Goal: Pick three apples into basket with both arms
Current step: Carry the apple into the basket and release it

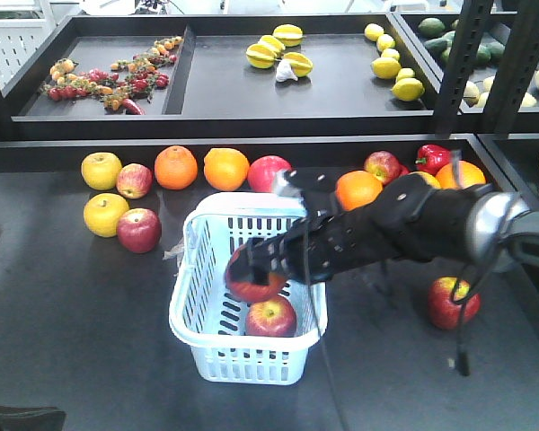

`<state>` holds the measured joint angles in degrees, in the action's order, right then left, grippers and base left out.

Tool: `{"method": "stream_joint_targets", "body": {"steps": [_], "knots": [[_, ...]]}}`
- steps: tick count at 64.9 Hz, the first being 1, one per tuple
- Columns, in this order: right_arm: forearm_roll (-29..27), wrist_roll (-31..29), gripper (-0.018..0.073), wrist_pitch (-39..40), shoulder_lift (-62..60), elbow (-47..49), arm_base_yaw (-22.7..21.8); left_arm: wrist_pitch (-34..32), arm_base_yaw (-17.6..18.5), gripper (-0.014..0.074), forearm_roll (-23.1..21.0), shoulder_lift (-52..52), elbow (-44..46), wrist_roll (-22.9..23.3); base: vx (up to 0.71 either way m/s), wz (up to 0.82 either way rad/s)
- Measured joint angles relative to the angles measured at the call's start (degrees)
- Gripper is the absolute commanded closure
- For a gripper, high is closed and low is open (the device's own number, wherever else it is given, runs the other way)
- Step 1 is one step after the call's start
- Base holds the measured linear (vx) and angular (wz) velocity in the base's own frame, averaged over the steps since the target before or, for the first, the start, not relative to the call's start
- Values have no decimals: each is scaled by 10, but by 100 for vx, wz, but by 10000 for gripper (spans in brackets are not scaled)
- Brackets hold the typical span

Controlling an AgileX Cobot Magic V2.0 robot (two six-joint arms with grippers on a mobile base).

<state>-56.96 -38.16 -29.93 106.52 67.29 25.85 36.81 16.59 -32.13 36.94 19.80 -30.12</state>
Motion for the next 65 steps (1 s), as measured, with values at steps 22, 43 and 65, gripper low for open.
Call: {"method": "stream_joint_targets", "body": {"steps": [22,43,65], "knots": [[-61,-37,-148,39,6,1,6,0,0,603,0,0,0,0,0,0],[-63,-39,-92,31,6,3,6,0,0,603,0,0,0,0,0,0],[-24,3,352,-77,-15,3,4,0,0,603,0,0,0,0,0,0]]}}
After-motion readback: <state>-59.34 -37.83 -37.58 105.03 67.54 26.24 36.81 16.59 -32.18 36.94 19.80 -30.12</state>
